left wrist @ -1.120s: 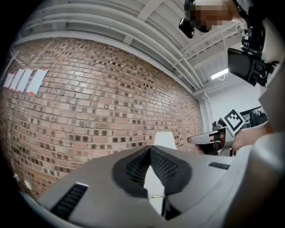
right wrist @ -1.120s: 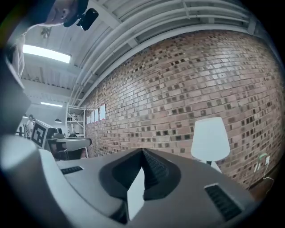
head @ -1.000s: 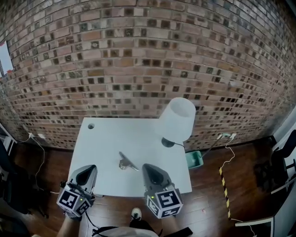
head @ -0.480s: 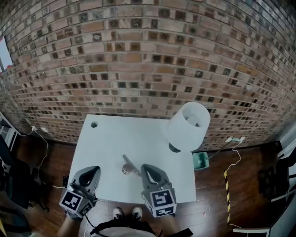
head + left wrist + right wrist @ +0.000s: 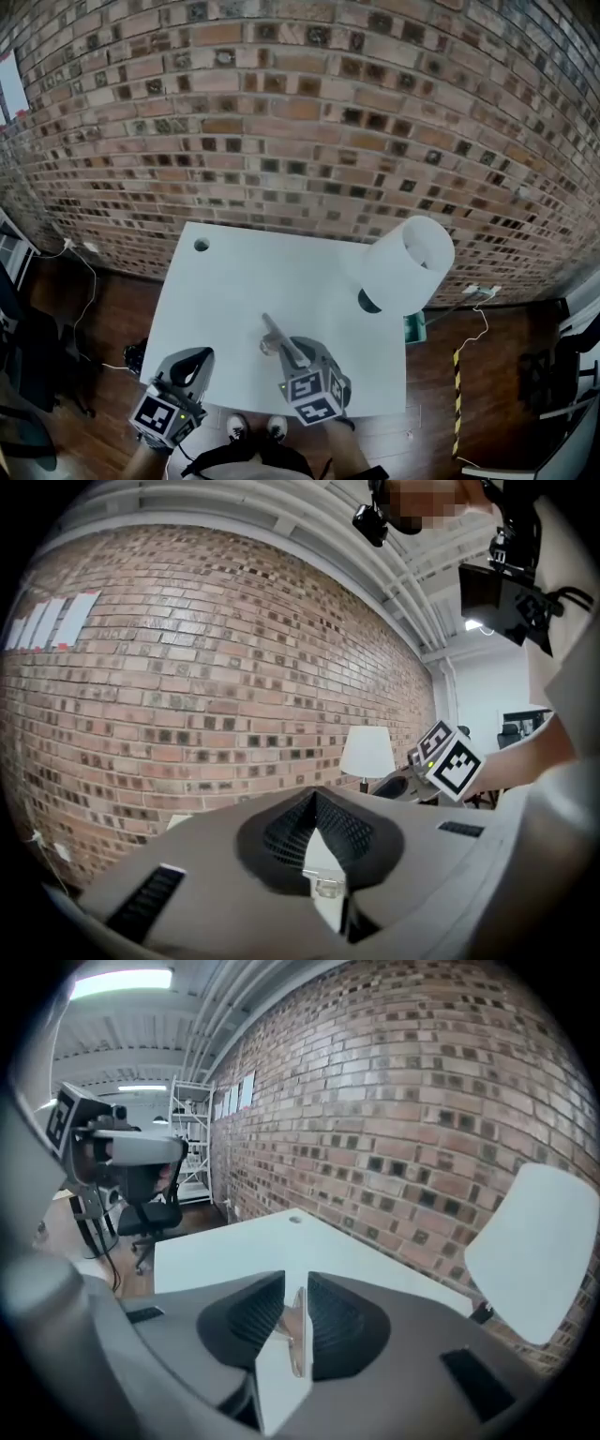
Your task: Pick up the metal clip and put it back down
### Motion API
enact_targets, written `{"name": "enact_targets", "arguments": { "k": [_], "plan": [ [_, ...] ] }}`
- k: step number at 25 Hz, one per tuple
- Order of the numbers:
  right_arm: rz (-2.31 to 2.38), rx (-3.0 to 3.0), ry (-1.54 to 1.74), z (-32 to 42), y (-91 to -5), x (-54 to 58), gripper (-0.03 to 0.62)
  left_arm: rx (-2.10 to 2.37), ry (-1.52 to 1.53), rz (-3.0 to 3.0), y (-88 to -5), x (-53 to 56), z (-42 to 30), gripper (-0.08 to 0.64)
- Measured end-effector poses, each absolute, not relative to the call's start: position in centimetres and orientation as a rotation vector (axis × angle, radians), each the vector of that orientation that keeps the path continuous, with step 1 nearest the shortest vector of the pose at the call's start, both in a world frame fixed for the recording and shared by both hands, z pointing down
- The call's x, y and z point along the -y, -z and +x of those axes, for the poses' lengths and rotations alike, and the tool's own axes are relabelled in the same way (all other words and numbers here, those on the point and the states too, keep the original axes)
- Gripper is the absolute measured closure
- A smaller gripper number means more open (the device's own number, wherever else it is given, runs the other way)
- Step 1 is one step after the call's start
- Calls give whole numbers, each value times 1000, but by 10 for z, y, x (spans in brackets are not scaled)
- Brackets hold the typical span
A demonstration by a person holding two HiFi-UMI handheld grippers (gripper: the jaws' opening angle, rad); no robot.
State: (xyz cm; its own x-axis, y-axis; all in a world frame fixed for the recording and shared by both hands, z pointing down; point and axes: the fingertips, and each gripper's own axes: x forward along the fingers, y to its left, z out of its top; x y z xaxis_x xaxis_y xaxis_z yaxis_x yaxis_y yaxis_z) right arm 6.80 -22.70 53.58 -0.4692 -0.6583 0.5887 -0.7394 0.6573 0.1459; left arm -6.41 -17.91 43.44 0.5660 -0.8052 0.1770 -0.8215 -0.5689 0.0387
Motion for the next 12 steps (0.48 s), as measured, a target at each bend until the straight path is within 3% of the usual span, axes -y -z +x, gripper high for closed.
{"name": "enact_targets", "arguments": {
  "k": [3,12],
  "plan": [
    [1021,2139,-129,59,-573,230,458,1379,-211,2653,-443,177,-70,555],
    [975,1915,-128,34,-665,240,433,1372,-251,2583,-468,178,-97,555]
  ]
}}
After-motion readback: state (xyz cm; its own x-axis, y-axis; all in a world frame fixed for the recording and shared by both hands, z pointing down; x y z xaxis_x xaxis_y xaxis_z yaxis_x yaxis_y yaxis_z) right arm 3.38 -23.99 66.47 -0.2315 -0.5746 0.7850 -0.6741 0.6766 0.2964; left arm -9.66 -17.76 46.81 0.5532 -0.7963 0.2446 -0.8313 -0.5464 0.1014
